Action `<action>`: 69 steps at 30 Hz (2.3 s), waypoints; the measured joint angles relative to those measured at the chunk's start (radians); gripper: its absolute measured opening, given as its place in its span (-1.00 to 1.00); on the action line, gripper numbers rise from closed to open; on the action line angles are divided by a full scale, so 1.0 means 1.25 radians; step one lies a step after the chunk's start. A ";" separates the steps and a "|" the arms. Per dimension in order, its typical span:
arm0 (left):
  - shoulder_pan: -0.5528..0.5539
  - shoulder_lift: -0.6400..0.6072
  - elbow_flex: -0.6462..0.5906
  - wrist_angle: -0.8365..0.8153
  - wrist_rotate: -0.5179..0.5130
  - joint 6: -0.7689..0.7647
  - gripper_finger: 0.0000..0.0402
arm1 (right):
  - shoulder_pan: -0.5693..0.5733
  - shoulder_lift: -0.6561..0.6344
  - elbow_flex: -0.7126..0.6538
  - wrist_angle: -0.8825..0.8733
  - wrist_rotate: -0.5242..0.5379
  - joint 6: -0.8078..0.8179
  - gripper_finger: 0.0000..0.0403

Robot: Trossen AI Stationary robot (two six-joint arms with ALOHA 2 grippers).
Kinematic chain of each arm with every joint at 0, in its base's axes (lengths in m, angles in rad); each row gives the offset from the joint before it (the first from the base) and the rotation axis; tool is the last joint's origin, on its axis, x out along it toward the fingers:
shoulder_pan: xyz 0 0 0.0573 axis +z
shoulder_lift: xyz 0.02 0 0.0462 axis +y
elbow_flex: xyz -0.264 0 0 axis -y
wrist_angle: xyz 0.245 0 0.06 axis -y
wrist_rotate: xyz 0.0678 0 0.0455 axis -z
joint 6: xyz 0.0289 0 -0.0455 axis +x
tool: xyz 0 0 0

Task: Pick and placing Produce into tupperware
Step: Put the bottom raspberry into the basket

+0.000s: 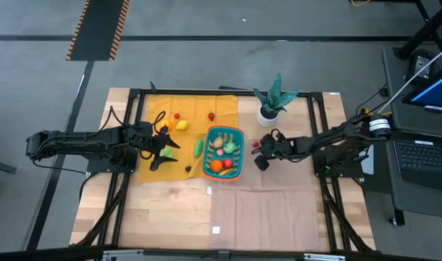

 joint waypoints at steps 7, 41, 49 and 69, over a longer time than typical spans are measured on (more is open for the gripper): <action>0.000 0.000 0.000 0.000 0.000 0.000 0.30 | -0.015 0.002 0.000 0.066 0.011 -0.047 -0.99; 0.000 0.000 0.000 0.000 0.000 0.000 0.30 | -0.002 -0.085 0.000 0.061 0.017 -0.399 0.00; 0.000 0.000 0.000 0.000 0.000 0.000 0.30 | -0.089 -0.085 0.000 0.046 -0.058 -0.446 0.03; 0.000 0.000 0.000 0.010 0.000 0.000 0.30 | -0.258 -0.085 0.017 0.048 -0.371 -0.563 -0.15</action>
